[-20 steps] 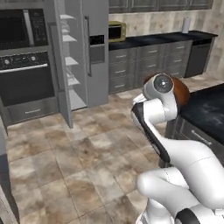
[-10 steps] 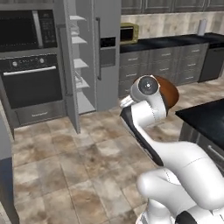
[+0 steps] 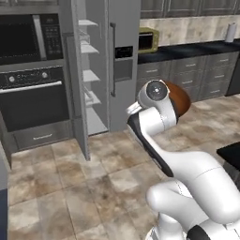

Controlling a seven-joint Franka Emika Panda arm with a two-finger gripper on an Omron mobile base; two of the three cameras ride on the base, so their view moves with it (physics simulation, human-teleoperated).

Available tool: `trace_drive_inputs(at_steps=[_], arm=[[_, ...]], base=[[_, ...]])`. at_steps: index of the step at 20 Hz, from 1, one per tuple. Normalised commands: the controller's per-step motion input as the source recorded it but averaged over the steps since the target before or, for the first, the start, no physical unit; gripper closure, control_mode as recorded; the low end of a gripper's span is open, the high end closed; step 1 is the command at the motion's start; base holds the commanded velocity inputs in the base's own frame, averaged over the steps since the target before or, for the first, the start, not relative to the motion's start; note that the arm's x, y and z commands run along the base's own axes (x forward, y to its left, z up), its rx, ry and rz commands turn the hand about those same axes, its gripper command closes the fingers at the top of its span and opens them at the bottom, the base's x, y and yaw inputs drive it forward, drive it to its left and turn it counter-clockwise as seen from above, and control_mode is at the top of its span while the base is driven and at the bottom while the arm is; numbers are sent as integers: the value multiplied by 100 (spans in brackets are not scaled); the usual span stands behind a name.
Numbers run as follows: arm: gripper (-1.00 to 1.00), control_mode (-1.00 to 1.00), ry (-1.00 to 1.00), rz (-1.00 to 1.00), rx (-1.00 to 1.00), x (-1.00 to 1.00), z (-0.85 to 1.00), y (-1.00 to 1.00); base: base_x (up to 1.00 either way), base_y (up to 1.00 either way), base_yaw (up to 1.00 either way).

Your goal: Move the mug from next to the sink to the open cabinet. Then, move the bowl with the avocado to the fridge to clear the area for faucet cleaning.

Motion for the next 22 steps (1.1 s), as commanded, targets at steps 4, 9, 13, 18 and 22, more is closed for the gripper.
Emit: trace_drive_inputs(at_steps=[4,9,13,18,22], arm=[[100,100,0,0,0,0,0,0],[100,100,0,0,0,0,0,0],[100,100,0,0,0,0,0,0],[100,100,0,0,0,0,0,0],[100,100,0,0,0,0,0,0]], base=[[100,-45,0],[100,-41,0],[100,-11,1],[100,0,0],[100,-10,0]])
